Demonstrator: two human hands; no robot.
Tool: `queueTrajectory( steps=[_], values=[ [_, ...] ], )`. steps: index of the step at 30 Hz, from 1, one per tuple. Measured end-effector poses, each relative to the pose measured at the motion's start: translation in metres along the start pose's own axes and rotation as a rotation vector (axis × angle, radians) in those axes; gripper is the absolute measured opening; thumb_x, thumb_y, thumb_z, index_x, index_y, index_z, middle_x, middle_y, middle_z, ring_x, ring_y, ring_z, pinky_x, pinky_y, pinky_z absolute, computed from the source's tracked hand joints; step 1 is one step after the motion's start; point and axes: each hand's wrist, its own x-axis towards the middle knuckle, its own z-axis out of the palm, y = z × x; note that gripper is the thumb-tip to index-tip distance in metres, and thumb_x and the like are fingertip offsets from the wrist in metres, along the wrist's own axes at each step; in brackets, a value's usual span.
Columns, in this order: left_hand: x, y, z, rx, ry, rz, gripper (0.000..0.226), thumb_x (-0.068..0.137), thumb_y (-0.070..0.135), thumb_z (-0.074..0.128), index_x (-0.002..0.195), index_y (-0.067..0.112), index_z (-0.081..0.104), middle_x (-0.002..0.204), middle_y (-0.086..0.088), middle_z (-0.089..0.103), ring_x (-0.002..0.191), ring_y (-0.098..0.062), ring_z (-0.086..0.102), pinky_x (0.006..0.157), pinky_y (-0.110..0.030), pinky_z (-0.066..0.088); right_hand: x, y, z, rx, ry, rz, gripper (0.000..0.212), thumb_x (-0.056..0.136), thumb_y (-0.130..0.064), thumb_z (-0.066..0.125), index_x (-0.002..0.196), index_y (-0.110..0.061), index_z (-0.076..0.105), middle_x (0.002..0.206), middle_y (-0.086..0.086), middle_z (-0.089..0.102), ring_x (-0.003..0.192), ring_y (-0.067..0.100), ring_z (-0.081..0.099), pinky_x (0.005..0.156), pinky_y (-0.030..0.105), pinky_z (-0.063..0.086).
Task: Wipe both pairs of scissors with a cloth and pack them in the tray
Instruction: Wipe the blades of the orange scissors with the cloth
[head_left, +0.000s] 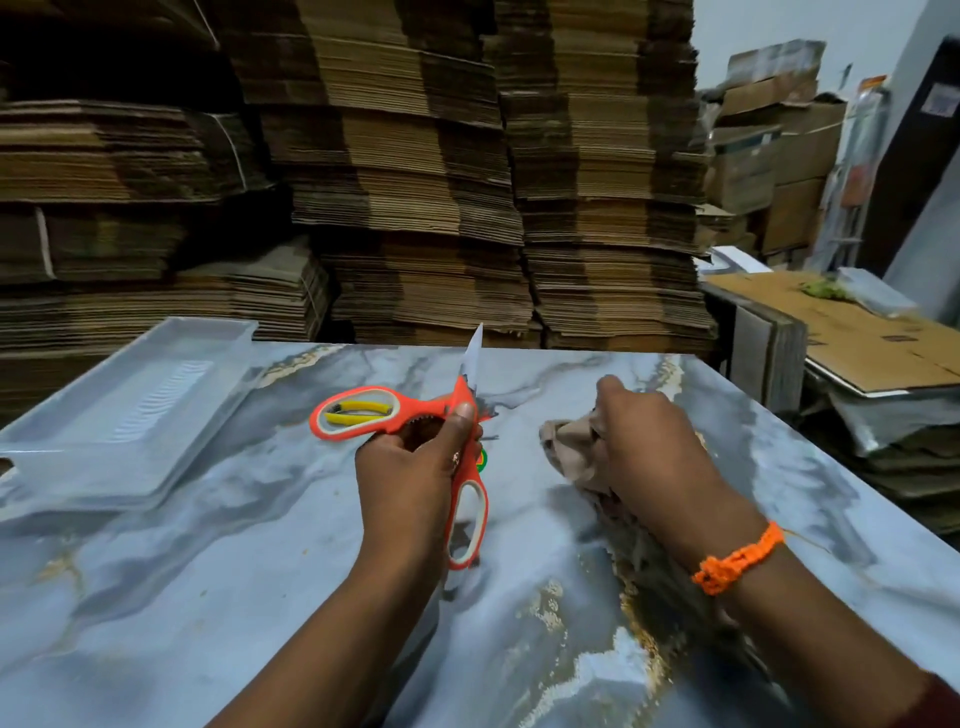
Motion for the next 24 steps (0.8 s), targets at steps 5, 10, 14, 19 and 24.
queueTrajectory(
  steps=[5,10,14,19,24],
  values=[
    [-0.007,0.005,0.000,0.070,0.052,0.119,0.012,0.090,0.030,0.077,0.095,0.020,0.082,0.085,0.004,0.081,0.082,-0.011,0.078,0.084,-0.035,0.060,-0.013,-0.035,0.014,0.265,0.187,-0.007,0.012,0.087,-0.013,0.069,0.099,-0.015,0.067,0.099,0.007,0.060,0.088,0.030,0.063,0.071,0.035,0.050],
    [-0.010,0.000,0.004,0.041,0.075,0.081,0.010,0.088,0.026,0.079,0.089,0.016,0.082,0.084,0.002,0.082,0.082,-0.013,0.078,0.086,-0.039,0.060,-0.020,-0.051,0.027,1.058,-0.019,0.018,0.018,0.089,-0.018,0.070,0.102,-0.022,0.081,0.105,-0.007,0.070,0.099,0.004,0.066,0.091,0.028,0.054],
    [-0.016,-0.004,0.007,-0.024,0.049,-0.006,0.006,0.089,0.027,0.079,0.090,0.022,0.082,0.087,0.006,0.081,0.088,-0.010,0.078,0.081,-0.031,0.057,-0.025,-0.055,0.035,1.161,0.093,-0.035,0.023,0.093,-0.011,0.073,0.111,-0.024,0.081,0.111,-0.011,0.069,0.105,-0.006,0.065,0.089,0.013,0.052],
    [-0.022,0.000,0.011,-0.106,0.006,-0.040,0.010,0.085,0.026,0.081,0.093,0.020,0.083,0.090,-0.001,0.082,0.090,-0.016,0.079,0.087,-0.038,0.058,-0.025,-0.049,0.034,1.203,0.310,-0.008,0.020,0.082,-0.008,0.084,0.098,-0.019,0.082,0.092,-0.009,0.079,0.088,0.003,0.075,0.082,0.022,0.060],
    [-0.029,0.000,0.015,-0.172,-0.030,-0.049,0.016,0.087,0.017,0.079,0.103,0.016,0.081,0.097,-0.003,0.082,0.094,-0.017,0.078,0.079,-0.029,0.061,-0.021,-0.047,0.037,1.233,0.355,0.015,0.010,0.086,-0.013,0.082,0.093,-0.019,0.081,0.089,-0.003,0.077,0.085,0.012,0.076,0.081,0.037,0.063]
  ],
)
